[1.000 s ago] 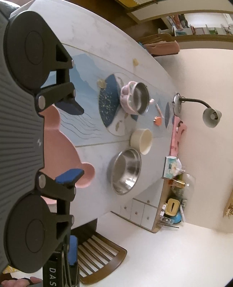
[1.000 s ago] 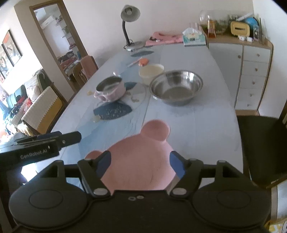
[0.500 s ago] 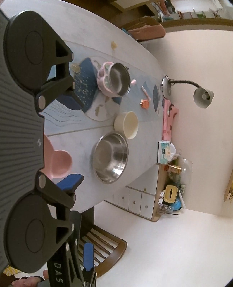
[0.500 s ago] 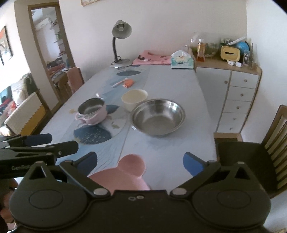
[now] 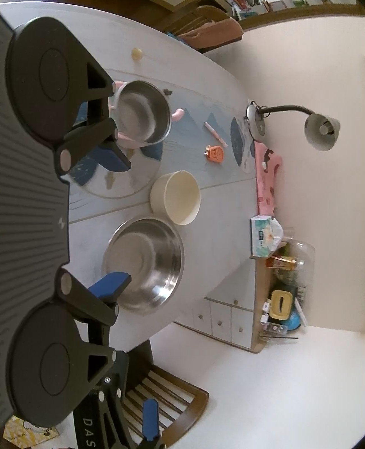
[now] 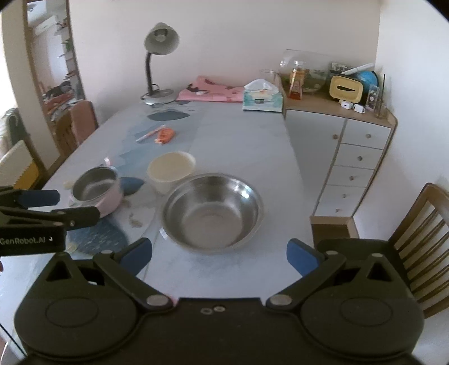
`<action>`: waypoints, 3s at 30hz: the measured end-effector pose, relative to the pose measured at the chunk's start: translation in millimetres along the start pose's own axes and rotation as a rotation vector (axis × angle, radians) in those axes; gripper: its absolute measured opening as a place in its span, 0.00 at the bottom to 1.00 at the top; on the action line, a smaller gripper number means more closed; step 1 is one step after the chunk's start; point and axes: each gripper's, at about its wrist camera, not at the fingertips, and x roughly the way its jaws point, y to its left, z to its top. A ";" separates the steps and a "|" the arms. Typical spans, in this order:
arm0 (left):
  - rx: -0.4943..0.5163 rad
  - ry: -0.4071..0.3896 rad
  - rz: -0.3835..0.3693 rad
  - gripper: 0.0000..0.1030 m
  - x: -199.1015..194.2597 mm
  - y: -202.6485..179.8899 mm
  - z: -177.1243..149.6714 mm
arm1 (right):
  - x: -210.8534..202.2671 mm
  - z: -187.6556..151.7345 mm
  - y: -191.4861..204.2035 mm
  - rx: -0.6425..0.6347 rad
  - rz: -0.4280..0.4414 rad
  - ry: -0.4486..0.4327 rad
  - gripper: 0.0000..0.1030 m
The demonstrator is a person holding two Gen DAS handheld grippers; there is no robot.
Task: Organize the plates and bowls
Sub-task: 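Move both grippers to the rim of the large steel bowl, then close both grippers on the steel bowl rim, then carry the steel bowl with both grippers toward the pink plate stack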
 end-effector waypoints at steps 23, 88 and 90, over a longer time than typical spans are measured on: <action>0.043 0.223 -0.017 0.76 183.5 10.4 30.5 | 163.5 42.4 -27.4 0.058 -0.092 0.160 0.93; 0.012 0.174 0.065 0.13 21.4 -6.7 4.8 | 12.5 5.6 -29.6 0.156 0.024 0.162 0.11; 0.004 0.170 0.080 0.13 9.1 -5.2 -1.2 | 4.7 1.9 -24.4 0.150 0.040 0.165 0.11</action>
